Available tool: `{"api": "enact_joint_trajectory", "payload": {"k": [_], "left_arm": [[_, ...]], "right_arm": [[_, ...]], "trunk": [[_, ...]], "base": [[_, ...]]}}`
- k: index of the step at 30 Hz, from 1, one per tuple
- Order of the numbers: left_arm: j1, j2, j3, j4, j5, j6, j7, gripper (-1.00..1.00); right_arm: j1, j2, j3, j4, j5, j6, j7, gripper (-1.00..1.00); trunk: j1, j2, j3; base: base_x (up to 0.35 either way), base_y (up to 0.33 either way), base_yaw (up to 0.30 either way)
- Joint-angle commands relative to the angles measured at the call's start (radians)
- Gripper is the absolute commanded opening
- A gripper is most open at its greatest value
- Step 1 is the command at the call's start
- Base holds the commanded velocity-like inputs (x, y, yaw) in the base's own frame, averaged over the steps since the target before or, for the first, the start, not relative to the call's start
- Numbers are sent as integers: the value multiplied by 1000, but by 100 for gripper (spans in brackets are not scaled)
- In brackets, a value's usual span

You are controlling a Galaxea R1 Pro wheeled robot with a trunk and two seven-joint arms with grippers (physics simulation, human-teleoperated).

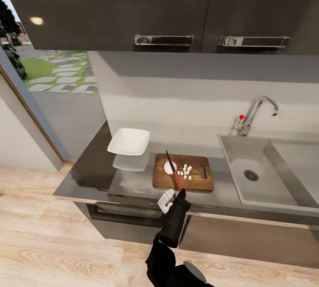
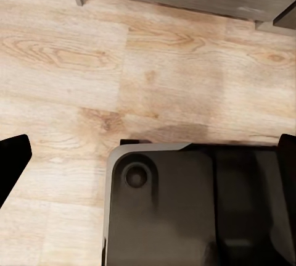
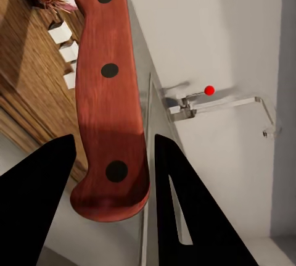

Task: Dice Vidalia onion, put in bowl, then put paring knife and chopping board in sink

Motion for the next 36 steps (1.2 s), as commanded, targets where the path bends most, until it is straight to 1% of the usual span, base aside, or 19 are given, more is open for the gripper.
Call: {"api": "enact_joint_trajectory", "payload": {"k": [1,7,15,17,19,20,21,22,23,24,25,26,27,29,30,31,33,35,36], "left_arm": [[0,1,-5,-1,6,-3,7,100],[0,1,-5,-2,6,-3,7,100],[0,1,-5,-2,6,-4,7,100],[0,1,-5,-2,6,-4,7,100],[0,1,-5,-2,6,-4,7,100],[0,1,-5,-2,6,-4,7,100],[0,1,-5,-2,6,-4,7,100],[0,1,-5,-1,6,-3,6,100],[0,1,-5,-1,6,-3,7,100],[0,1,-5,-1,6,-3,6,100],[0,1,-5,0,6,-4,6,100],[0,1,-5,0,6,-4,7,100],[0,1,-5,0,6,-4,7,100],[0,1,-5,0,6,-3,7,100],[0,1,-5,1,6,-3,7,100],[0,1,-5,1,6,-3,7,100],[0,1,-5,1,6,-2,7,100],[0,0,-5,1,6,-2,7,100],[0,0,-5,1,6,-2,7,100]], "right_arm": [[-1,0,1,0,-2,3,-5,-100],[-1,0,1,0,-2,3,-5,-100],[-1,0,-1,-2,3,3,-5,-100],[-1,0,-3,-14,6,2,-6,-100],[-1,0,-13,-77,7,1,-5,-100],[-1,0,-41,-135,7,0,-5,-100],[-1,0,-94,-200,7,-1,-4,-100],[-1,0,-156,-270,6,-2,1,-100],[-1,0,-196,-317,5,-3,14,-100],[-1,0,-256,-381,5,-6,55,-100],[-1,0,-324,-428,5,-19,124,-100],[-1,-5,-405,-454,4,-46,211,-100],[-1,-10,-464,-464,4,-70,274,-100],[-1,-17,-638,-478,4,-142,462,-100],[-1,-18,-713,-480,4,-162,549,-100],[-1,-19,-758,-481,3,-170,607,-100],[-1,-20,-870,-483,3,-180,760,-100],[-1,-22,-928,-483,3,-182,842,-100],[-1,-32,-968,-482,3,-183,905,-100]], "trunk": [[1,-2,-2],[1,-2,-9],[1,-2,-10],[1,-2,-10],[1,-2,-10],[1,-2,-10],[1,-2,-10],[1,-2,-10],[1,-2,-10],[1,-2,-10],[1,-2,-10],[1,-2,-10],[1,-2,-10],[1,-2,-10],[1,-2,-10],[1,-2,-10],[1,-2,-10],[1,-2,-10],[1,-2,-10]], "base": [[0,0,0],[0,0,0],[0,0,0],[0,0,0],[0,0,0],[0,0,0],[0,0,0],[0,0,0],[0,0,0],[20,-8,0],[95,-76,0],[157,-141,0],[182,-168,0],[209,-200,0],[221,-213,0],[223,-216,0],[225,-219,0],[221,-227,0],[161,-265,0]]}}
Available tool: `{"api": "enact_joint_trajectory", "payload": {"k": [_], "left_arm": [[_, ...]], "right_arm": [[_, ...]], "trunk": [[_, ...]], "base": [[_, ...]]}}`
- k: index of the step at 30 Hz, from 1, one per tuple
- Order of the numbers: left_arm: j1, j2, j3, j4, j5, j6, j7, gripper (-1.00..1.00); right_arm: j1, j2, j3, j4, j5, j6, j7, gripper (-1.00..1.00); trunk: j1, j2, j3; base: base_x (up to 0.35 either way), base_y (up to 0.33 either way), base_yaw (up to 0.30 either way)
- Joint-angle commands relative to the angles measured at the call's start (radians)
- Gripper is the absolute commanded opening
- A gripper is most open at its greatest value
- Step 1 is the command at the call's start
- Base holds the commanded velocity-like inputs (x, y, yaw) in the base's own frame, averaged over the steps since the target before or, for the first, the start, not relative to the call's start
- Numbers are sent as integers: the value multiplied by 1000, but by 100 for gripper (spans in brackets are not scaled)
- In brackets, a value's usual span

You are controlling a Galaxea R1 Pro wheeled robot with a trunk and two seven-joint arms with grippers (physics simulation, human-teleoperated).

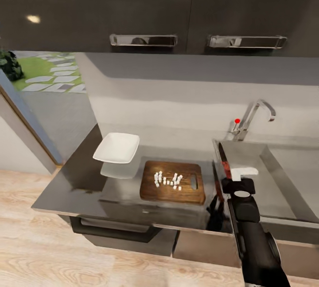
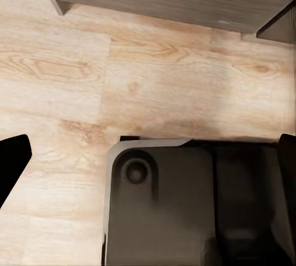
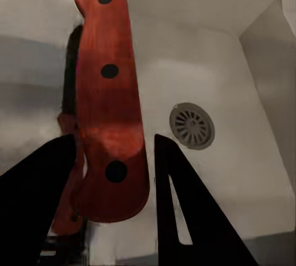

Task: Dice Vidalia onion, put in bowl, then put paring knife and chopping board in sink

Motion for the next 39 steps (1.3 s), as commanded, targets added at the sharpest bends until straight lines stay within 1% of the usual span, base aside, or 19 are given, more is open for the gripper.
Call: {"api": "enact_joint_trajectory", "payload": {"k": [1,3,4,5,9,11,13,15,17,19,20,21,24,25,27,31,37,38,39], "left_arm": [[0,1,-5,-2,6,-3,7,100],[0,-1,-5,-2,6,-3,7,100],[0,-3,-5,-1,6,-3,7,100],[0,-10,-5,0,6,-3,7,100],[0,-16,-5,1,6,-3,7,100],[0,-17,-5,3,-1,-3,7,100],[0,-18,-5,5,-16,-3,7,100],[0,-18,-5,6,-23,-3,7,100],[0,-19,-5,6,-27,-3,7,100],[0,-19,-5,6,-29,-3,7,100],[0,-18,-5,6,-29,-3,7,100],[0,-18,-5,6,-29,-3,7,100],[0,-17,-5,6,-29,-3,7,100],[0,-17,-5,6,-29,-4,7,100],[0,-17,-5,6,-29,-4,7,100],[0,-17,-5,6,-29,-4,7,100],[0,-17,-5,6,-29,-4,7,100],[0,-17,-5,6,-29,-4,7,100],[0,-17,-5,6,-29,-4,7,100]], "right_arm": [[-1,-7,-15,0,-6,3,23,-100],[-1,-22,-45,1,-7,3,80,-100],[-1,-24,-58,1,-7,3,91,-100],[-1,-27,-83,3,-7,3,106,-100],[-1,-28,-112,6,-8,3,117,-100],[-1,-28,-115,9,-12,3,117,-100],[-1,-28,-117,13,-26,2,118,-100],[-1,-28,-117,29,-34,2,118,-100],[-1,-30,-118,75,-37,-12,118,-100],[-1,-45,-119,152,-39,-69,117,-100],[-1,-52,-119,179,-42,-83,116,-100],[-1,-59,-119,218,-55,-98,116,-100],[-1,-65,-119,286,-139,-125,116,-100],[-1,-67,-119,315,-167,-146,116,-100],[-1,-69,-119,379,-188,-188,115,-100],[-1,-85,-119,409,-197,-208,115,-100],[-1,-91,-119,411,-198,-210,111,-100],[-1,-90,-119,411,-198,-211,110,100],[-1,-91,-119,410,-197,-212,109,100]], "trunk": [[1,-2,-2],[1,-2,-2],[1,-2,-2],[1,-2,-2],[1,-2,-2],[1,-2,-2],[1,-2,-2],[1,-2,-2],[1,-2,-2],[1,-2,-2],[1,-2,-2],[1,-2,-2],[1,-2,-2],[1,-2,-2],[1,-2,-2],[1,-2,-2],[1,-2,-2],[1,-2,-2],[1,-2,-2]], "base": [[117,-280,0],[45,-297,0],[20,-303,0],[8,-306,0],[2,-307,0],[39,-307,0],[126,-291,0],[189,-270,0],[211,-257,0],[117,-133,0],[51,-58,0],[26,-30,0],[8,-9,0],[2,-3,0],[1,-1,0],[0,0,0],[0,0,0],[0,0,0],[0,0,0]]}}
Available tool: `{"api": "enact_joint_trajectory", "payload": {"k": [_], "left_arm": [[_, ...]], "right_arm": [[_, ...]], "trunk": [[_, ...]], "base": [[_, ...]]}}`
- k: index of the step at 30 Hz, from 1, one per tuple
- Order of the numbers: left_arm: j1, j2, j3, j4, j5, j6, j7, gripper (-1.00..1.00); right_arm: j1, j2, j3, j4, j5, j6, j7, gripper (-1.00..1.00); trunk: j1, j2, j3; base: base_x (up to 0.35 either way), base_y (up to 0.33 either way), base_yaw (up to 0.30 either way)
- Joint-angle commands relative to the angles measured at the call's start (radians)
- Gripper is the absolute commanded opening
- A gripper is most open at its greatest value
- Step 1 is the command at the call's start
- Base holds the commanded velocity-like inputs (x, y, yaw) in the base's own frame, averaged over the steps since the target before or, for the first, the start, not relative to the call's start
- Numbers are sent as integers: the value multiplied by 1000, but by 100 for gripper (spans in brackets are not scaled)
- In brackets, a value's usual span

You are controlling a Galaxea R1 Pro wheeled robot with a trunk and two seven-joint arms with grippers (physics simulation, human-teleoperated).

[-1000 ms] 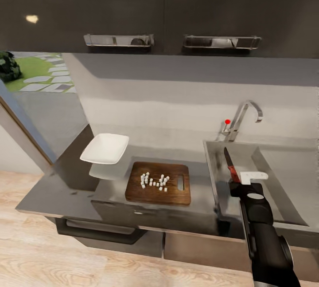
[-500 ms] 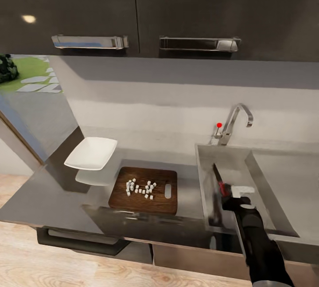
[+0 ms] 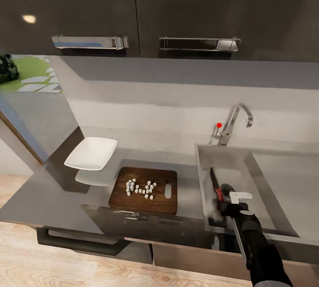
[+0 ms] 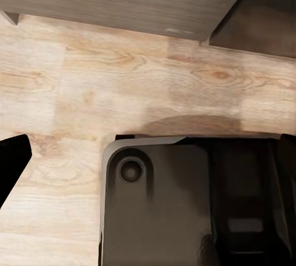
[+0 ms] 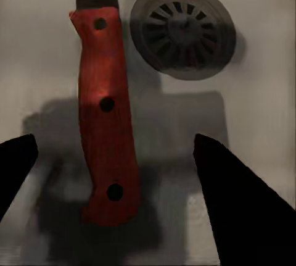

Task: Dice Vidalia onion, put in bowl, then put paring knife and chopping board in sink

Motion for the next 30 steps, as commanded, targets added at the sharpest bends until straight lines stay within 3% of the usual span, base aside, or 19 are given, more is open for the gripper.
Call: {"api": "enact_joint_trajectory", "payload": {"k": [1,8,12,15,20,30], "left_arm": [[0,2,-5,-1,6,-3,7,100],[0,2,-5,2,7,-3,7,100],[0,2,-5,8,6,-3,7,100],[0,1,-5,12,6,-3,7,100],[0,0,-5,14,6,-3,7,100],[0,1,-5,14,7,-3,7,100]], "right_arm": [[-1,1,-2,-5,5,5,2,100],[-1,1,-2,-88,5,6,4,100],[-1,10,1,-308,5,42,-1,100],[-1,16,5,-415,5,138,1,100],[-1,19,11,-436,4,166,3,100],[-1,20,12,-437,4,171,14,100]], "trunk": [[1,-2,-2],[1,-2,-2],[1,-2,-2],[1,-2,-2],[1,-2,-2],[1,-2,-2]], "base": [[0,0,0],[0,0,0],[0,0,0],[0,0,0],[0,49,0],[0,277,0]]}}
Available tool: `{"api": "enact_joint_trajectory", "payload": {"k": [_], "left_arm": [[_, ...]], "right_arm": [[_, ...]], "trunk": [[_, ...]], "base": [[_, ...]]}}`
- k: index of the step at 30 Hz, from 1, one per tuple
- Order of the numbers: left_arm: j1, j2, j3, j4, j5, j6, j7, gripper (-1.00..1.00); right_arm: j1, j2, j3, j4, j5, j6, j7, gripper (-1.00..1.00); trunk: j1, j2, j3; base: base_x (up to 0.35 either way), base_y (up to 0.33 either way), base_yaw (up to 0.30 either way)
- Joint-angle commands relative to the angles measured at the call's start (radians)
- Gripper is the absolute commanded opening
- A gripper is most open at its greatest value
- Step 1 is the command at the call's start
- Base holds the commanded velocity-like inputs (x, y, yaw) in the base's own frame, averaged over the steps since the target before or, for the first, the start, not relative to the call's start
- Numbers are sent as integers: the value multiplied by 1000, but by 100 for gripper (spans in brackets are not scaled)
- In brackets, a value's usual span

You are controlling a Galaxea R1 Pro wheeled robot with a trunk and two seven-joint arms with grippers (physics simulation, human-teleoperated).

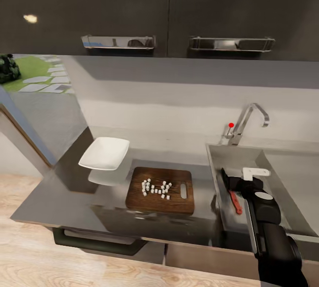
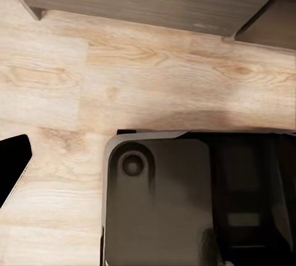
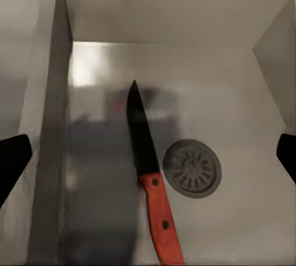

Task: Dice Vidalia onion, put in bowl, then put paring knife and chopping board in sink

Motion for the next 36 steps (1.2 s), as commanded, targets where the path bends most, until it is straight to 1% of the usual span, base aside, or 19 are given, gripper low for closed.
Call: {"api": "enact_joint_trajectory", "payload": {"k": [1,6,12,19,21,23,25,36], "left_arm": [[0,2,-6,-1,7,-3,7,100],[0,2,-6,0,7,-3,7,100],[0,2,-6,-2,7,-3,7,100],[0,2,-6,-1,8,-3,7,100],[0,1,-6,-2,7,-3,7,100],[0,1,-6,-1,7,-3,7,100],[0,1,-6,-1,8,-3,7,100],[0,1,-6,0,7,-3,7,100]], "right_arm": [[-1,1,-1,-1,5,5,7,100],[-1,1,-1,-1,5,6,19,100],[-1,2,-1,-1,4,8,19,100],[-1,3,0,-1,2,9,20,100],[-1,5,0,-1,2,10,20,100],[-1,14,0,-1,2,10,20,100],[-1,22,0,-1,3,10,20,100],[-1,31,0,-1,2,13,20,100]], "trunk": [[1,-2,-2],[1,-2,-2],[1,-2,-2],[1,-2,-2],[1,-2,-2],[1,-2,-2],[1,-2,-2],[1,-2,-2]], "base": [[0,298,0],[-53,299,0],[-98,299,0],[-13,301,0],[-1,302,0],[0,283,0],[0,120,0],[0,12,0]]}}
